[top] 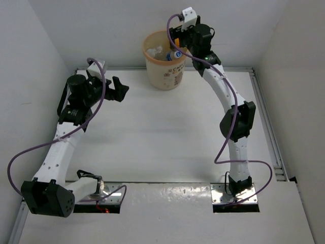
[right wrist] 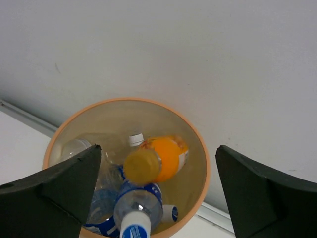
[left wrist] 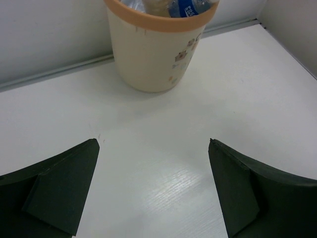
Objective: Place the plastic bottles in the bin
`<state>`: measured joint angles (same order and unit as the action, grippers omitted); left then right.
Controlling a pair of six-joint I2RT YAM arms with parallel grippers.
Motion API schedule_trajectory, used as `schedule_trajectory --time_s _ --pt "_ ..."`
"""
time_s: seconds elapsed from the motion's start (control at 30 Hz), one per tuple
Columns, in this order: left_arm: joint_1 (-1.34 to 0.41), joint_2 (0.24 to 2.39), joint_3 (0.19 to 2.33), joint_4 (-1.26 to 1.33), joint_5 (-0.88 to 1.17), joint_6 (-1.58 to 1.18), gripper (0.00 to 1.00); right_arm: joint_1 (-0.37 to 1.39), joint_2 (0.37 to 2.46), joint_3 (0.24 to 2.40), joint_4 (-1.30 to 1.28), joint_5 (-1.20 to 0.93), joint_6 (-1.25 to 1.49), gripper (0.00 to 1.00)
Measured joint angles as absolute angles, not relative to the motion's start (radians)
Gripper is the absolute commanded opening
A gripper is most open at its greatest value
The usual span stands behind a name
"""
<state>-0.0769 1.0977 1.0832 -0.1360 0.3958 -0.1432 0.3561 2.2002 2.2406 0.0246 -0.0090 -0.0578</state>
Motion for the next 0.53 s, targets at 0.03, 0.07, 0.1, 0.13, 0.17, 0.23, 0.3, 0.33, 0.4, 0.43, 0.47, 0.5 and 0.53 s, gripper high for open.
schedule_trajectory --time_s 0.03,0.07,0.1,0.13,0.17,0.23,0.3,0.33,0.4,0.43,0.47,0.5,0.53 --pt "-0.077 1.102 1.091 -0.143 0.395 -0.143 0.99 0.356 2.2 2.244 0.025 -0.009 -0.057 1.0" --pt "-0.077 1.116 1.119 -0.176 0.387 -0.144 0.99 0.358 2.195 2.244 0.022 -0.009 -0.065 1.0" --pt "-0.076 1.132 1.146 -0.205 0.377 -0.144 0.99 0.361 2.189 2.244 0.015 -0.009 -0.071 1.0" --pt "-0.077 1.156 1.186 -0.248 0.366 -0.148 0.99 0.364 2.181 2.244 0.003 -0.009 -0.081 1.0" --pt "-0.077 1.184 1.231 -0.29 0.349 -0.15 0.99 0.369 2.167 2.244 -0.014 -0.008 -0.09 1.0" --pt "-0.077 1.239 1.313 -0.374 0.307 -0.157 0.99 0.371 2.13 2.244 -0.062 -0.007 -0.1 1.0" --pt "-0.075 1.27 1.353 -0.438 0.262 -0.16 0.99 0.374 2.055 2.223 -0.136 -0.008 -0.101 1.0" --pt "-0.074 1.273 1.355 -0.469 0.239 -0.159 0.99 0.372 2.001 2.201 -0.178 -0.007 -0.101 1.0" --pt "-0.068 1.262 1.335 -0.517 0.204 -0.159 0.99 0.348 1.866 2.124 -0.238 -0.013 -0.089 1.0" --pt "-0.064 1.248 1.316 -0.535 0.193 -0.158 0.99 0.323 1.776 2.059 -0.27 -0.027 -0.083 1.0" --pt "-0.059 1.222 1.286 -0.558 0.179 -0.156 0.99 0.281 1.671 1.989 -0.316 -0.036 -0.078 1.0" --pt "-0.057 1.203 1.27 -0.574 0.172 -0.155 0.99 0.252 1.609 1.952 -0.351 -0.043 -0.076 1.0" --pt "-0.056 1.177 1.249 -0.587 0.166 -0.154 0.99 0.203 1.512 1.877 -0.374 -0.057 -0.075 1.0"
